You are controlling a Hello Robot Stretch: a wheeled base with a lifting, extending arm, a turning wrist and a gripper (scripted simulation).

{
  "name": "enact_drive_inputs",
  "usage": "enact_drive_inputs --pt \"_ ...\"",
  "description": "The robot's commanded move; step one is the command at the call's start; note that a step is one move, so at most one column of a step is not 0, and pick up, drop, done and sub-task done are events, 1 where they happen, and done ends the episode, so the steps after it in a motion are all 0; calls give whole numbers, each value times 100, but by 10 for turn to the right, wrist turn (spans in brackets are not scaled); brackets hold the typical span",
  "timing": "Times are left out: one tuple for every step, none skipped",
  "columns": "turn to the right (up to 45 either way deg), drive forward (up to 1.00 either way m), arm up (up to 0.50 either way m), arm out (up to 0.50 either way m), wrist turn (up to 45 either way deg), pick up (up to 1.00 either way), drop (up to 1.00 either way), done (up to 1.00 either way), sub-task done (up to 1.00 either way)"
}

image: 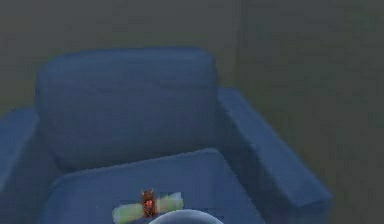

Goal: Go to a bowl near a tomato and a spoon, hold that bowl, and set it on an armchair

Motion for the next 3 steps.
enact_drive_inputs --pt "450 0 0 0 0 0 0 0 0" --pt "180 0 0 0 0 0 0 0 0" --pt "-450 0 0 0 0 0 0 0 0"
